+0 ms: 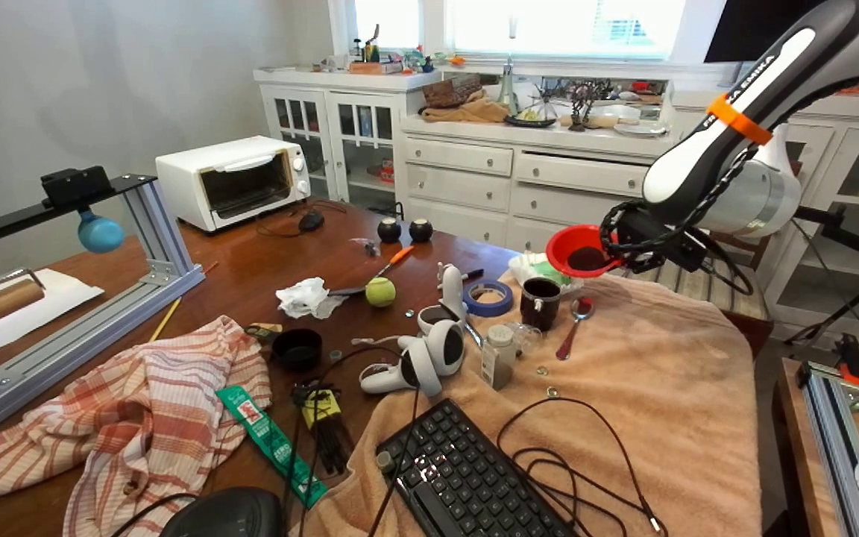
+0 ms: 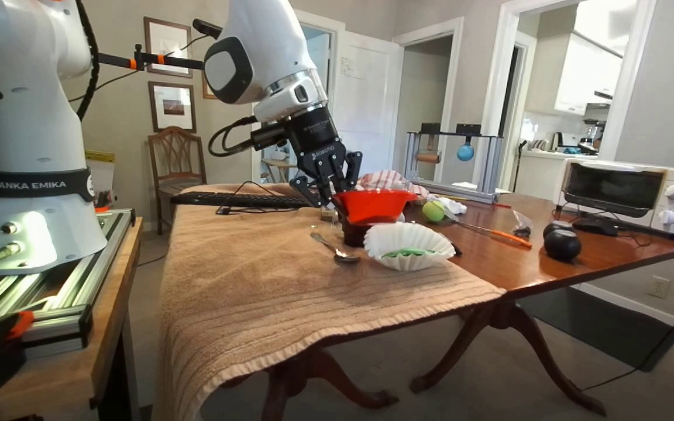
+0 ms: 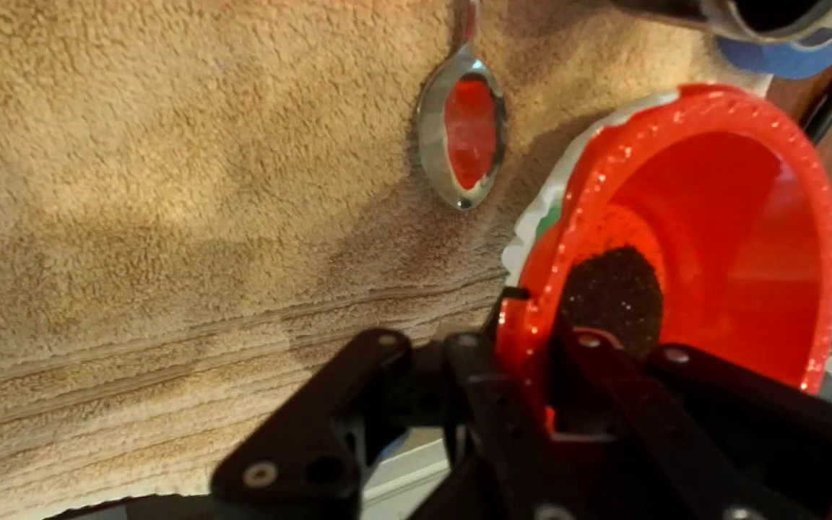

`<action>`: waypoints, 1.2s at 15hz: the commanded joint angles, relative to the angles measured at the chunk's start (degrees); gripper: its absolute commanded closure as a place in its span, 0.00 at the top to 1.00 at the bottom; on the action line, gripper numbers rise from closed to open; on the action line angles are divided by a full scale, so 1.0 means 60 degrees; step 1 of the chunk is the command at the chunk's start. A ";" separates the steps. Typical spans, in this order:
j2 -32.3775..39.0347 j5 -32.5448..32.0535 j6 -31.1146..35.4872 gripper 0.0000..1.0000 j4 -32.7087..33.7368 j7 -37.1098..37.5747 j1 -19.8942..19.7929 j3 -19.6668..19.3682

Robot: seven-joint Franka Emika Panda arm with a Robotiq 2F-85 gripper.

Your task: Pour the contents of the orange bowl into the black cup on the right

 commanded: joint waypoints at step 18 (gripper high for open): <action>0.0307 0.3172 0.2171 0.02 0.0009 -0.3123 0.1925 -0.0441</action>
